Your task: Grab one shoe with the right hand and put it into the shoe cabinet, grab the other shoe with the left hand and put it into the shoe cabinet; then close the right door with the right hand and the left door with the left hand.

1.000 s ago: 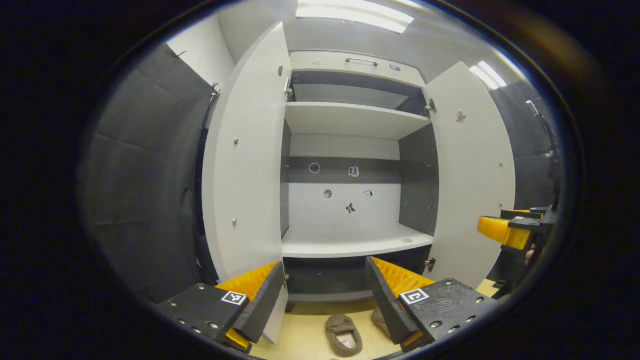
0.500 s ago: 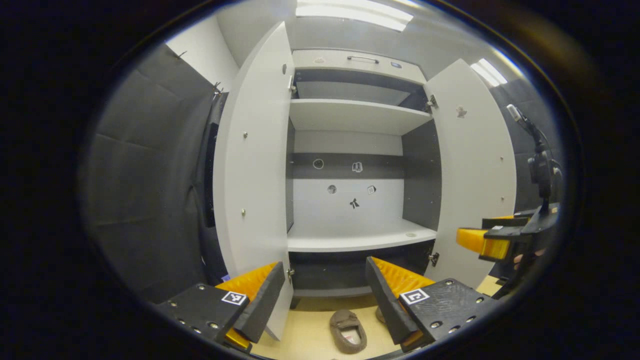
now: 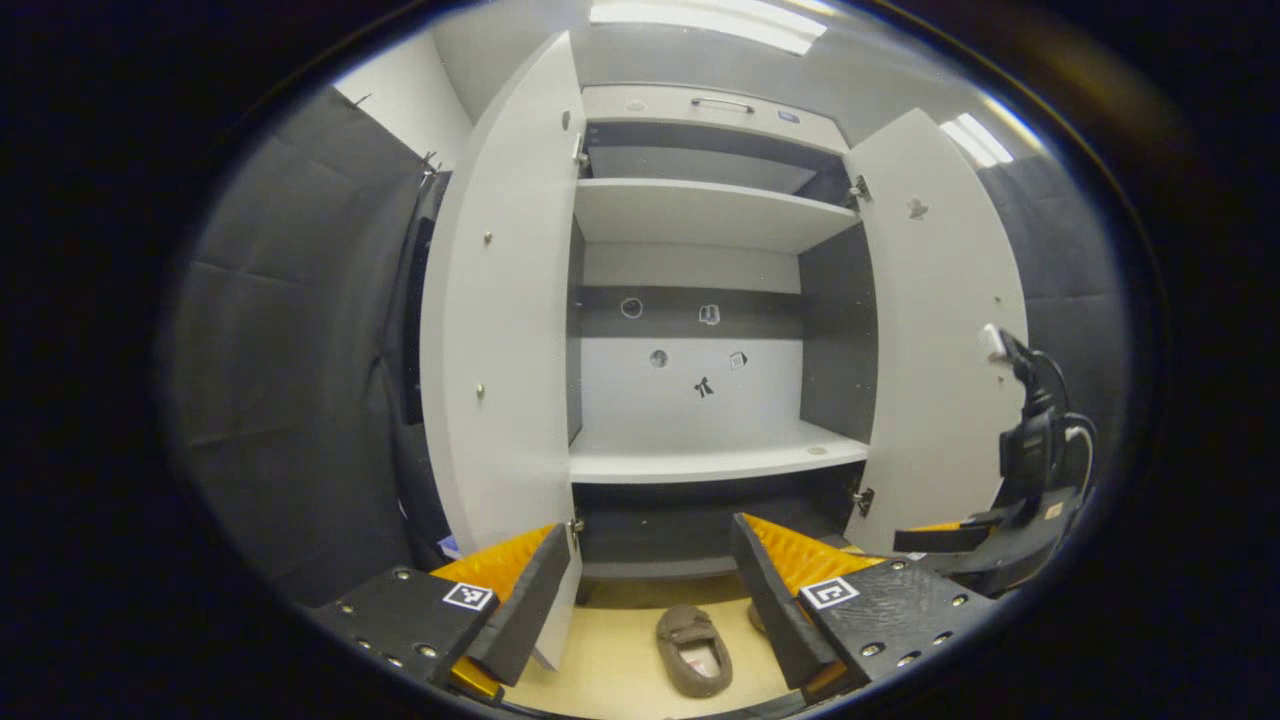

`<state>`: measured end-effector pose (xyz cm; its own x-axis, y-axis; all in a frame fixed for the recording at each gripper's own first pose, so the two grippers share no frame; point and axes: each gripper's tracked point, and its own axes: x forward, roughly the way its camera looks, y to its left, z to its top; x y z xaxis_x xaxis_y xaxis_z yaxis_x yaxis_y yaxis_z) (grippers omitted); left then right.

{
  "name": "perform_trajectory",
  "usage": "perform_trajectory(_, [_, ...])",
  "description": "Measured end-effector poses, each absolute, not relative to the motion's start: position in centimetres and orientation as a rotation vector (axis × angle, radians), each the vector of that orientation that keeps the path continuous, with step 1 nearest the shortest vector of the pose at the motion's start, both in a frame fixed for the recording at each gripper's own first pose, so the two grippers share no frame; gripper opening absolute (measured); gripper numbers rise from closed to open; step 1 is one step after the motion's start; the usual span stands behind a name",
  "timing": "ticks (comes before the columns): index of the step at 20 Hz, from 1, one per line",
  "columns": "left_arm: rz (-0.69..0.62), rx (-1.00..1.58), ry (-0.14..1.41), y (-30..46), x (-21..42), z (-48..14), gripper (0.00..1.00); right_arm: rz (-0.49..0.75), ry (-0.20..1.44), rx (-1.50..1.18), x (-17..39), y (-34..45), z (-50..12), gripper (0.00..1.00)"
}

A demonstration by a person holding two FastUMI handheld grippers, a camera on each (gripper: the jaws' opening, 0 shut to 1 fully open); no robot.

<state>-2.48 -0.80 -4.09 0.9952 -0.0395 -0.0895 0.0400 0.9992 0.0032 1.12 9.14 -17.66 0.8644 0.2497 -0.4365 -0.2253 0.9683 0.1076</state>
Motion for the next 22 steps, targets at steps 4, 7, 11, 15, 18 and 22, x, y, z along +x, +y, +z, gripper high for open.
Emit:
perform_trajectory(4, [-0.039,0.003,0.104,-1.0,-2.3,-4.5,0.95,0.286,0.562,0.012,0.7,9.9,-22.3,0.96])
perform_trajectory(7, [-0.028,0.000,0.117,-0.7,-2.2,-5.0,0.95,0.323,0.643,0.018,0.8,10.7,-25.6,0.93])
perform_trajectory(11, [-0.001,0.000,0.138,0.0,-2.3,-5.8,0.95,0.354,0.740,-0.021,1.9,11.7,-29.9,0.96])
perform_trajectory(15, [0.022,-0.001,0.165,0.5,-2.4,-6.6,0.95,0.380,0.831,-0.032,2.5,12.6,-34.0,0.96])
perform_trajectory(18, [0.020,0.025,0.179,0.3,-2.5,-6.8,0.95,0.374,0.867,-0.071,3.6,12.6,-36.6,0.93])
perform_trajectory(22, [0.001,0.032,0.182,-0.4,-2.5,-7.1,0.95,0.319,0.910,-0.141,5.4,12.1,-39.8,0.93])
